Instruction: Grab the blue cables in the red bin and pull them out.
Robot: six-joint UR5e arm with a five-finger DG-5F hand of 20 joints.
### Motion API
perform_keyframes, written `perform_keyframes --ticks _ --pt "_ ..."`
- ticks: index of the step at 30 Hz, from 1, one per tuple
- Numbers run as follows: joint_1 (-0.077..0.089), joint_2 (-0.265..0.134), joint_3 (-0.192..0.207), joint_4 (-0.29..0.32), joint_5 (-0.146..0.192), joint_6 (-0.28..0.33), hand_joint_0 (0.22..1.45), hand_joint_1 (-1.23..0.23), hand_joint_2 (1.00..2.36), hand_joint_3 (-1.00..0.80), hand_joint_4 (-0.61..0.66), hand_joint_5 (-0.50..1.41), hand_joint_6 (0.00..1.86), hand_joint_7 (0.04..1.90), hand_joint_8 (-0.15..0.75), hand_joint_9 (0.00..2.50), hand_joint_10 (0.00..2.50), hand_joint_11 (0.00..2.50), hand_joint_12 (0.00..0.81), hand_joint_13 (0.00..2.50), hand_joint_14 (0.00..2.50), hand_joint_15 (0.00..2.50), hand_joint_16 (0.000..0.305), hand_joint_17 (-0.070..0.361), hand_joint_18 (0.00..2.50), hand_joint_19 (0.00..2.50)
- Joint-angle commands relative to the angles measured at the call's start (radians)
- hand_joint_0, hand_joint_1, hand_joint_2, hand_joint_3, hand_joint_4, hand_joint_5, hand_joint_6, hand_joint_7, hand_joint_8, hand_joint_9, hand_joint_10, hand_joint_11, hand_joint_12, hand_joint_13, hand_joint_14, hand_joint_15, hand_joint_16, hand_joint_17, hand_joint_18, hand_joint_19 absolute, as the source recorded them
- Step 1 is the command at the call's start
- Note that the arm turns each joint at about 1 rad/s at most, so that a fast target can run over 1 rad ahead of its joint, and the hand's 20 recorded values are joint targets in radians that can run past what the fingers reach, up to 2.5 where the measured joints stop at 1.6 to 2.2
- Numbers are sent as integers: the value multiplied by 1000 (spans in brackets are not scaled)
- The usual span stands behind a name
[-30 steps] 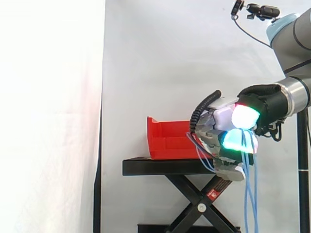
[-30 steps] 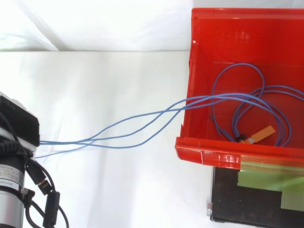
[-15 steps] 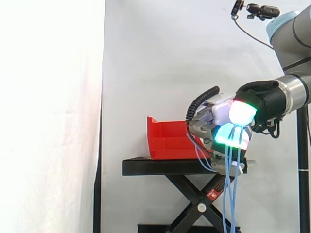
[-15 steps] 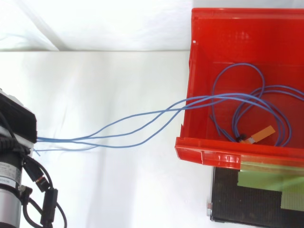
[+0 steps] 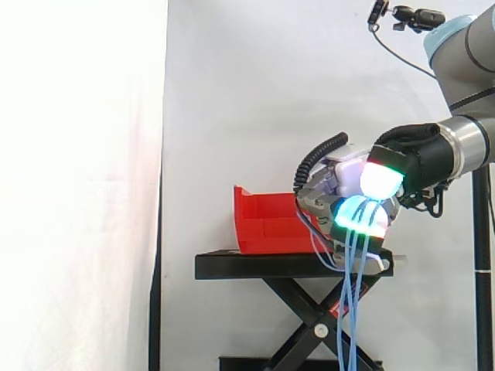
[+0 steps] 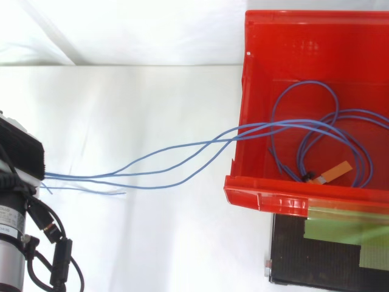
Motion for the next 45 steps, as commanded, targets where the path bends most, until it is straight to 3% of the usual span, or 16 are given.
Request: perform_keyframes --ticks 1,23,34,45 --pt "0 0 0 0 0 0 1146 -1039 1008 -782 144 309 1517 55 280 770 1251 921 312 1099 1687 792 42 94 831 1070" --pt "-2 0 0 9 0 0 1270 -1044 1007 -823 170 253 1395 50 285 667 1329 860 322 994 1871 688 42 94 741 1160" --pt "-2 0 0 11 0 0 1094 -1005 1000 -1000 224 282 1325 79 296 670 1303 890 325 1084 1531 879 43 98 831 1024" --pt "-2 0 0 11 0 0 966 -937 1000 -1000 250 303 1278 94 306 694 1220 927 322 1078 1539 856 44 98 818 1030"
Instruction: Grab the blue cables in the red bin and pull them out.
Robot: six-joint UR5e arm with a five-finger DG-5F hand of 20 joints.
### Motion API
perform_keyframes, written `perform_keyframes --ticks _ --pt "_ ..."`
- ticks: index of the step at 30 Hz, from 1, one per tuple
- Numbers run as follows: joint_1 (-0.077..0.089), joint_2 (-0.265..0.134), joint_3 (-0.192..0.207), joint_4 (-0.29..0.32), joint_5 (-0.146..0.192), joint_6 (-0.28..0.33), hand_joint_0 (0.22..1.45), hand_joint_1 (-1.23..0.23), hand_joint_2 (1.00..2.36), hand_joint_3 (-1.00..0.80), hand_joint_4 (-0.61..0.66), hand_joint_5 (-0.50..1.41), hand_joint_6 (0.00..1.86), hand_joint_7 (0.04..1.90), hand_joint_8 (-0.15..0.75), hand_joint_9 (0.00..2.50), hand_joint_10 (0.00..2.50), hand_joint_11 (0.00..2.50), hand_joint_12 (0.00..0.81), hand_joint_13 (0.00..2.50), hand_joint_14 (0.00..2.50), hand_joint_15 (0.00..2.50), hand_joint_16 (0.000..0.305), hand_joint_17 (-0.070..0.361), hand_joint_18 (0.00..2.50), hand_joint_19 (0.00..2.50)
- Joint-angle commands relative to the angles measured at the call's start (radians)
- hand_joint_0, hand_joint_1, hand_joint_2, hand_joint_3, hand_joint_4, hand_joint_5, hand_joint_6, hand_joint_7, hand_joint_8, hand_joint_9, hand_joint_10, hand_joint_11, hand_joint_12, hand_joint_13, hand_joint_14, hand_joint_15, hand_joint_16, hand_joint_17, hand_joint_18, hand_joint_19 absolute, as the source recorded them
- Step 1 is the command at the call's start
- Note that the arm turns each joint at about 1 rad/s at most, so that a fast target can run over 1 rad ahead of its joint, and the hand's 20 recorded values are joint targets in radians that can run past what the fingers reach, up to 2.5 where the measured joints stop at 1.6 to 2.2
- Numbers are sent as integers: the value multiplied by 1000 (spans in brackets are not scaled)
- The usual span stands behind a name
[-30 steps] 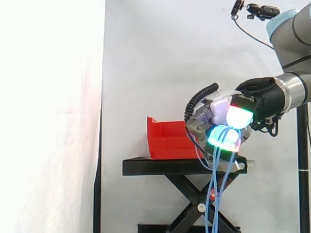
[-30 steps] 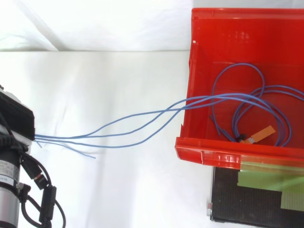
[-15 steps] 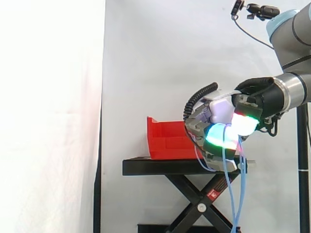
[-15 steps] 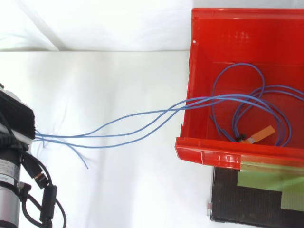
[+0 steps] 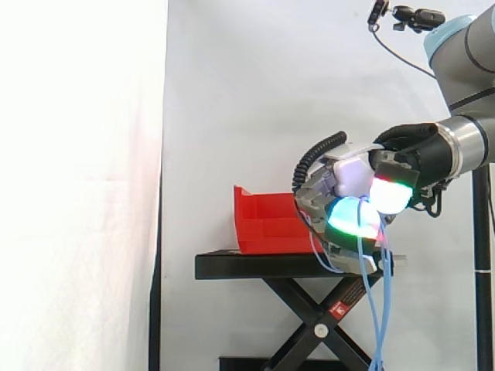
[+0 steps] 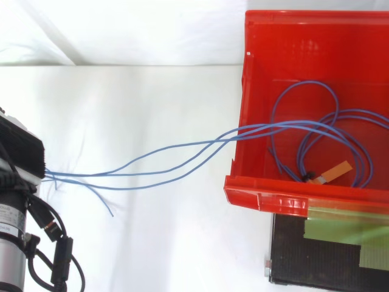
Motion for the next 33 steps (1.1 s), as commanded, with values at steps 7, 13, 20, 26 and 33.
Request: perform_keyframes --ticks 7,13,20,26,33 --pt "2 0 0 -1 0 0 900 -901 1000 -1000 272 345 1214 123 312 728 1130 979 333 1088 1523 848 44 98 810 1034" --pt "0 0 0 -1 0 0 874 -882 1000 -1000 292 375 1167 146 318 748 1058 1015 342 1094 1506 859 44 99 805 1034" --pt "0 0 0 -1 0 0 822 -848 1000 -1000 316 424 1107 173 332 765 1014 1033 351 1105 1480 872 45 102 804 1031" --pt "0 0 0 -1 0 0 780 -827 1000 -1000 326 450 1099 177 344 785 1004 1031 355 1113 1480 851 47 105 810 1025" --pt "0 0 0 -1 0 0 748 -819 1000 -1000 353 479 1093 185 356 801 990 1034 367 1121 1492 837 49 109 820 1017"
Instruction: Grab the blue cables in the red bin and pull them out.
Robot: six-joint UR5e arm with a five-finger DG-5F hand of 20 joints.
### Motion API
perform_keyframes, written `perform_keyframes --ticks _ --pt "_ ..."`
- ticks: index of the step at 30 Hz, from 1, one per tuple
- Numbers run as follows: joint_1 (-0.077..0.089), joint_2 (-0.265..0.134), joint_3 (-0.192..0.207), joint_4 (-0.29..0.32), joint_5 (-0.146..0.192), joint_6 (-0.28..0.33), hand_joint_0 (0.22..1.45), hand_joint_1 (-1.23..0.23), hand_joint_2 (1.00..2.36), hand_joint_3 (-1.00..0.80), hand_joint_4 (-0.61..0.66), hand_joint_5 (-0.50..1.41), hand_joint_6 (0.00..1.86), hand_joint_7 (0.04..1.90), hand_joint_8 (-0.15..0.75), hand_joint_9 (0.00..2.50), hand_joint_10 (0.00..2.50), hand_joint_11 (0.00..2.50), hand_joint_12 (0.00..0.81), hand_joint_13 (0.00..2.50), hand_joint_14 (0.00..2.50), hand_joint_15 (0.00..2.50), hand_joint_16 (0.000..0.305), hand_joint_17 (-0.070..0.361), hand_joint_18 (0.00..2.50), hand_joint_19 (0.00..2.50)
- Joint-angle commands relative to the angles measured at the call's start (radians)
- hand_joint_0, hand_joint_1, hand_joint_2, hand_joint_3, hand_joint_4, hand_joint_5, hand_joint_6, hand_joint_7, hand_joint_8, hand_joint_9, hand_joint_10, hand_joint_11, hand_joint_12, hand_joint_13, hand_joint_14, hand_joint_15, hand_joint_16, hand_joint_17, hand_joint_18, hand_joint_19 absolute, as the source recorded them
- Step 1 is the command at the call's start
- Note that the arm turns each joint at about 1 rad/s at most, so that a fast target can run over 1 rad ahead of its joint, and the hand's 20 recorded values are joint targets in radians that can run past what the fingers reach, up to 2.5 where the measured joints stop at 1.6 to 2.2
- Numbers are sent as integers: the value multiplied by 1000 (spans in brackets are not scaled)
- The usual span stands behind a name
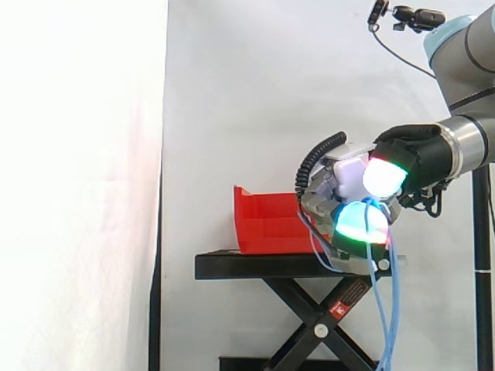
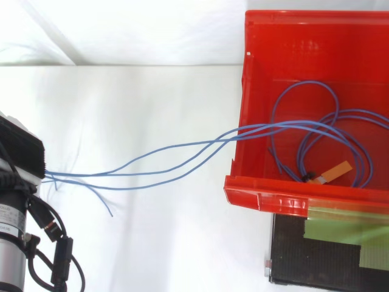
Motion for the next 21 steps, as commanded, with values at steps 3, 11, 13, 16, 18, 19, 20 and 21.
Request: perform_keyframes --ticks 3,11,13,16,18,19,20,21 --pt "0 0 -1 0 0 0 738 -824 1000 -1000 361 489 1116 180 365 810 989 1033 370 1123 1488 834 49 110 824 1017" --pt "2 0 0 0 0 0 729 -837 1000 -1000 363 524 1160 177 367 844 969 1059 380 1150 1461 841 50 112 835 1011" --pt "0 0 0 0 0 0 728 -844 1000 -1000 365 530 1170 182 368 847 970 1047 375 1151 1451 857 50 112 839 1008" --pt "2 0 0 0 0 0 728 -843 1000 -1000 370 533 1185 174 374 854 959 1057 372 1155 1444 855 50 112 842 1009" --pt "0 0 0 0 0 0 727 -845 1000 -1000 373 537 1192 174 368 859 960 1062 374 1158 1439 857 50 112 844 1009" --pt "0 0 0 0 0 0 725 -849 1000 -1000 377 537 1202 176 368 862 957 1066 381 1162 1440 856 50 113 847 1001" --pt "0 0 -1 0 0 0 726 -850 1000 -1000 375 539 1216 174 369 866 954 1057 374 1160 1439 858 50 113 846 1009" --pt "2 0 0 0 0 0 727 -862 1000 -1000 371 541 1242 160 370 872 946 1069 373 1160 1437 860 50 113 847 1009"
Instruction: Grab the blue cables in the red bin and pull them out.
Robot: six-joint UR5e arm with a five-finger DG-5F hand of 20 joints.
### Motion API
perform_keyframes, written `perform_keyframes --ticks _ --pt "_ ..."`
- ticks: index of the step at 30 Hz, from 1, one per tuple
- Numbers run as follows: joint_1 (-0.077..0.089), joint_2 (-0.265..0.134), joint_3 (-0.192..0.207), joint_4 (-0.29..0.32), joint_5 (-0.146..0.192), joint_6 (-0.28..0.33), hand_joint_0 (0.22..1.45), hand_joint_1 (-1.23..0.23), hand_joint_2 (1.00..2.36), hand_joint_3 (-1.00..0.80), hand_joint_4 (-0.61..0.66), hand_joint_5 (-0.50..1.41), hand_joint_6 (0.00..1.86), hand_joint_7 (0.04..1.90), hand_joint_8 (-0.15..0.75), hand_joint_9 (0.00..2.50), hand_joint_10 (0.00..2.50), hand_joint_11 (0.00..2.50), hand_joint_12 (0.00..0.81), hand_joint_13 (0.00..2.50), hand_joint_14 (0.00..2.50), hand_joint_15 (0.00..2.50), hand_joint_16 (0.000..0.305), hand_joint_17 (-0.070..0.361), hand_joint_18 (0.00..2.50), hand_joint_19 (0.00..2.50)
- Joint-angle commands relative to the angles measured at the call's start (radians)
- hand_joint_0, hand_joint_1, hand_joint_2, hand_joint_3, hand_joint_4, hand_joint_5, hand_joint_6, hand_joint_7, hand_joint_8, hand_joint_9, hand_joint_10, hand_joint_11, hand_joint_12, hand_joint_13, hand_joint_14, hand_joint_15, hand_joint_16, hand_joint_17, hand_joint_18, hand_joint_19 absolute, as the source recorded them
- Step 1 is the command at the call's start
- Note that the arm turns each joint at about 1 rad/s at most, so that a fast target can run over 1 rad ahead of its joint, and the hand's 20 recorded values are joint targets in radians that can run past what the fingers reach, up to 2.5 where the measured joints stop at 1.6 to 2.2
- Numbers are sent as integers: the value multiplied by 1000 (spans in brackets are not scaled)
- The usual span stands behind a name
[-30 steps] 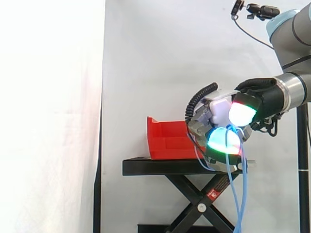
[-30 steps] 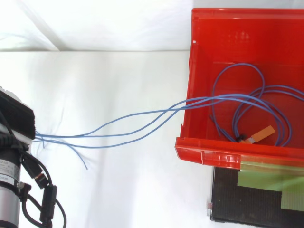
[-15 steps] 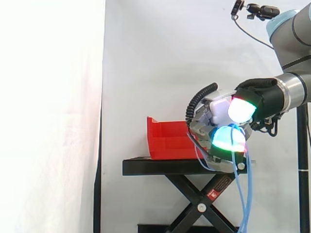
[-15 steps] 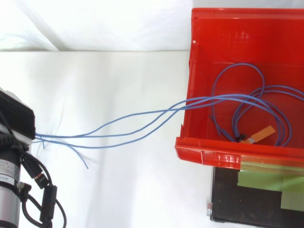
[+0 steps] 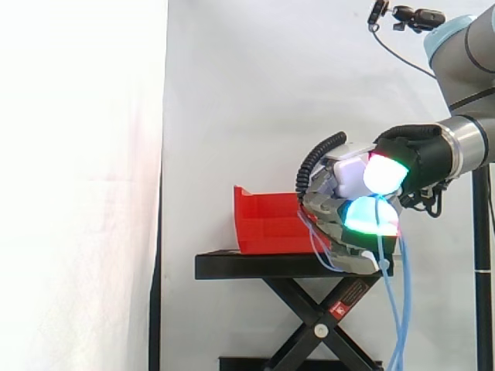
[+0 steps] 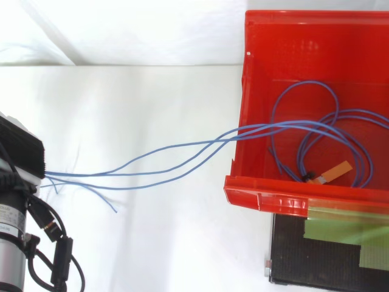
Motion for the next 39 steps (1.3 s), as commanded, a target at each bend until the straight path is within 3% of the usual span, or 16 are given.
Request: perform_keyframes --ticks 1,13,23,29,36,39 --pt "0 0 0 0 0 0 728 -870 1000 -1000 372 541 1253 164 367 873 943 1069 376 1162 1433 866 50 112 846 1007" --pt "1 0 0 0 0 0 915 -979 1000 -1000 307 542 1367 155 336 900 874 1131 340 1186 1291 959 44 99 846 1020" --pt "1 0 0 0 2 0 990 -973 1000 -1000 263 572 1432 146 330 934 923 1121 334 1213 1351 975 43 98 871 1025" --pt "3 0 0 0 0 0 1008 -964 1000 -1000 236 570 1444 143 323 904 1380 967 332 1202 1521 926 43 97 900 1023" --pt "1 0 0 0 2 0 1018 -955 1000 -1000 236 564 1453 137 320 820 2221 686 327 1080 2405 646 40 90 1114 1225" --pt "1 0 0 -2 2 0 1021 -954 1000 -1000 237 563 1455 138 317 797 2441 607 327 1038 2500 560 39 89 1190 1332"
